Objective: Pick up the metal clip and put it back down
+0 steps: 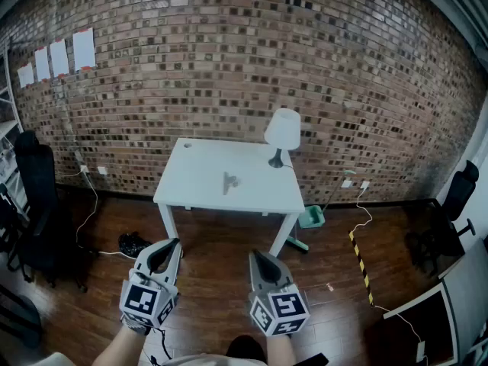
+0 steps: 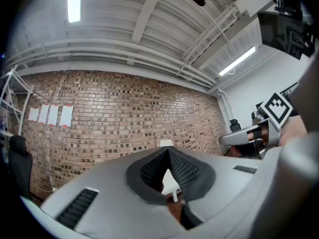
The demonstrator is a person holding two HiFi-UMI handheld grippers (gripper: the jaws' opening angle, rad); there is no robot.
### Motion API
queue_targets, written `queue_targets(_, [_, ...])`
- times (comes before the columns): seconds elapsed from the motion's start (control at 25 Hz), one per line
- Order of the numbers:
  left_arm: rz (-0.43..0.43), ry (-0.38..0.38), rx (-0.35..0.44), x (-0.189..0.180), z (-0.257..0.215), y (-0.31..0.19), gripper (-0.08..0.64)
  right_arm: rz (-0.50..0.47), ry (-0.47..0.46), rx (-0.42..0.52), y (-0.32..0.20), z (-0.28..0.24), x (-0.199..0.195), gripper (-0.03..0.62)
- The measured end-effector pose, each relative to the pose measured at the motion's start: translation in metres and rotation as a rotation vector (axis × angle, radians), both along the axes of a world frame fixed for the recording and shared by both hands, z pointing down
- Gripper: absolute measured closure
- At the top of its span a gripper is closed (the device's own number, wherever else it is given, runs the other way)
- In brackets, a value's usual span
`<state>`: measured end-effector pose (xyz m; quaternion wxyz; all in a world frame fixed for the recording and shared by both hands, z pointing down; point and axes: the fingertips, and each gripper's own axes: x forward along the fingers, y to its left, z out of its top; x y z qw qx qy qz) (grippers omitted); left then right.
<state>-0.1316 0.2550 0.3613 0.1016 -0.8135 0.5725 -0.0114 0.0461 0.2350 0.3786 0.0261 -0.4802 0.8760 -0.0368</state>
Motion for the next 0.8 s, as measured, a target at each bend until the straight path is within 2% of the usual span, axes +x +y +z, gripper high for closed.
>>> queue_targets(0.2, [0.013,0.005,-0.003,-0.008,0.0,-0.016,0.537,0.016,-0.014,0.0,-0.015,-0.001,-0.006,0.609])
queue_targets(0.4, [0.003,0.007,-0.015,-0.01,0.011,-0.054,0.537,0.019,-0.035,0.007,-0.055,0.003,-0.002,0.609])
queue_targets(0.6, [-0.007,-0.009,-0.013,-0.006,0.025,-0.119,0.537,0.026,0.003,0.032,-0.127,0.013,0.002,0.609])
queue_targets(0.8, [-0.032,0.008,-0.022,0.006,0.022,-0.205,0.537,-0.007,0.006,0.021,-0.215,0.014,0.012,0.609])
